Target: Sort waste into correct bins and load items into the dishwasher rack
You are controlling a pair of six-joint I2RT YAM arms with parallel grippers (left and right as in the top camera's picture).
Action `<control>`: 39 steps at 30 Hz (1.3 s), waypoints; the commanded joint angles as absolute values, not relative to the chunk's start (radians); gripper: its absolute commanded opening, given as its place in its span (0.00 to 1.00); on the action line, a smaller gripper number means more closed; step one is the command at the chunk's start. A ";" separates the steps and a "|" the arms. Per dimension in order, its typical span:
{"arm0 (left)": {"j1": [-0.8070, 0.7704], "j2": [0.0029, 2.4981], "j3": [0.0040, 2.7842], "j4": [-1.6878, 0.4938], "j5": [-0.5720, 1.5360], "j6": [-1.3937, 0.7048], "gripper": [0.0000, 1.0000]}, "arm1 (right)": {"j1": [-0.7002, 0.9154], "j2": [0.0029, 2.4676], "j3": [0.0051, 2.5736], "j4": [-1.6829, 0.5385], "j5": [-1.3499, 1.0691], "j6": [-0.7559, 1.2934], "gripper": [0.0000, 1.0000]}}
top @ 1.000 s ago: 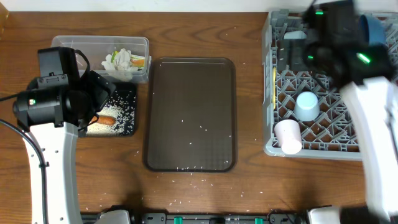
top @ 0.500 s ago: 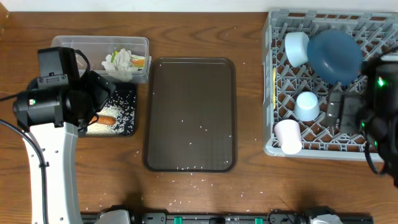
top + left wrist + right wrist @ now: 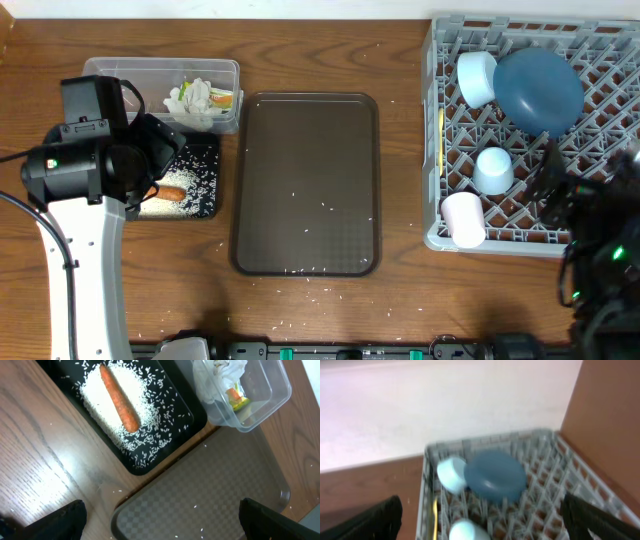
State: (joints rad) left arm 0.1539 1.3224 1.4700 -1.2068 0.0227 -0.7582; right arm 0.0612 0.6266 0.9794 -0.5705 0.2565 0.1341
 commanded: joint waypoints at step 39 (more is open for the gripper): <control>0.151 1.328 1.477 -1.211 0.011 -0.752 0.98 | 0.070 0.006 0.006 -0.070 0.047 0.141 0.99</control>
State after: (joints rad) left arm 0.1539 1.3224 1.4704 -1.2072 0.0231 -0.7582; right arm 0.0635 0.0143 0.0093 -0.0685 0.0517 0.1261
